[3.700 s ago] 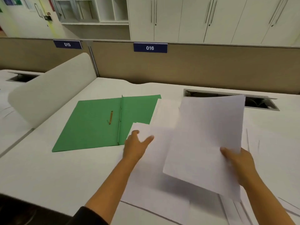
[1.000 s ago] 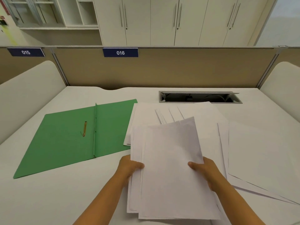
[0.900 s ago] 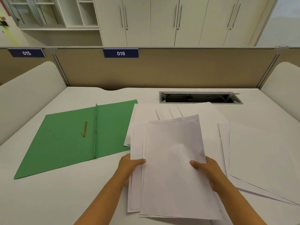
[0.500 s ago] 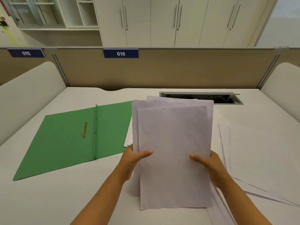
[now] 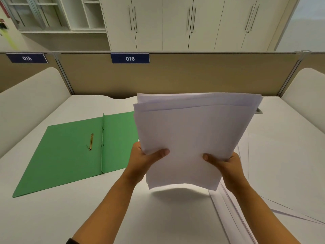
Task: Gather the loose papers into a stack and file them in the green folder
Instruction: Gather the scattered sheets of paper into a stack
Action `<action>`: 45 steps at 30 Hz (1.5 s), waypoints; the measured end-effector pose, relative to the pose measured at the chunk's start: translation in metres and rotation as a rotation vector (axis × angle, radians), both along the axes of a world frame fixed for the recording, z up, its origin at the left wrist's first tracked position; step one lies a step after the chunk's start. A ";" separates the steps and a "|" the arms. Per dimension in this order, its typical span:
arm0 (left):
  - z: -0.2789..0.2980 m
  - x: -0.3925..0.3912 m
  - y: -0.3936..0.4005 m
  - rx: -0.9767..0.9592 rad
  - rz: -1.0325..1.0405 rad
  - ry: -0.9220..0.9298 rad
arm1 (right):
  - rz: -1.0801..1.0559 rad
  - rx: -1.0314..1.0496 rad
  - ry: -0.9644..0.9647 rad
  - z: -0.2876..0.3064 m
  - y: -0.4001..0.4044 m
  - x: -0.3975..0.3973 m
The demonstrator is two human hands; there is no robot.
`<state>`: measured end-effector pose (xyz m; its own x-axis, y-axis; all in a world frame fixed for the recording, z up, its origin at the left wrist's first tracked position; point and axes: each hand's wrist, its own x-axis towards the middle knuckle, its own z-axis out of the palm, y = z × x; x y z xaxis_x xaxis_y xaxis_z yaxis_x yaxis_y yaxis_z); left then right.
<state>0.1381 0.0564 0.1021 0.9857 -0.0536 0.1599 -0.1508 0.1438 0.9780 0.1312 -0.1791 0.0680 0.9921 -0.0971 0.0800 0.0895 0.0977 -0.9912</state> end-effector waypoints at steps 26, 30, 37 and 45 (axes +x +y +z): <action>-0.049 -0.004 -0.009 0.218 0.054 0.228 | -0.112 0.025 0.221 -0.033 0.021 -0.007; -0.047 -0.003 -0.023 0.286 0.131 0.254 | -0.123 -0.031 0.232 -0.026 0.009 -0.009; -0.068 -0.003 -0.021 0.288 0.084 0.573 | -0.370 -0.999 0.456 -0.030 -0.072 -0.022; -0.084 -0.013 -0.023 0.289 0.087 0.732 | -0.284 -1.216 0.881 -0.048 -0.096 -0.020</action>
<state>0.1251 0.0336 0.0186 0.8377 0.0878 -0.5391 0.5461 -0.1139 0.8300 0.1108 -0.2754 0.0201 0.7255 -0.5995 -0.3380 -0.6780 -0.7068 -0.2017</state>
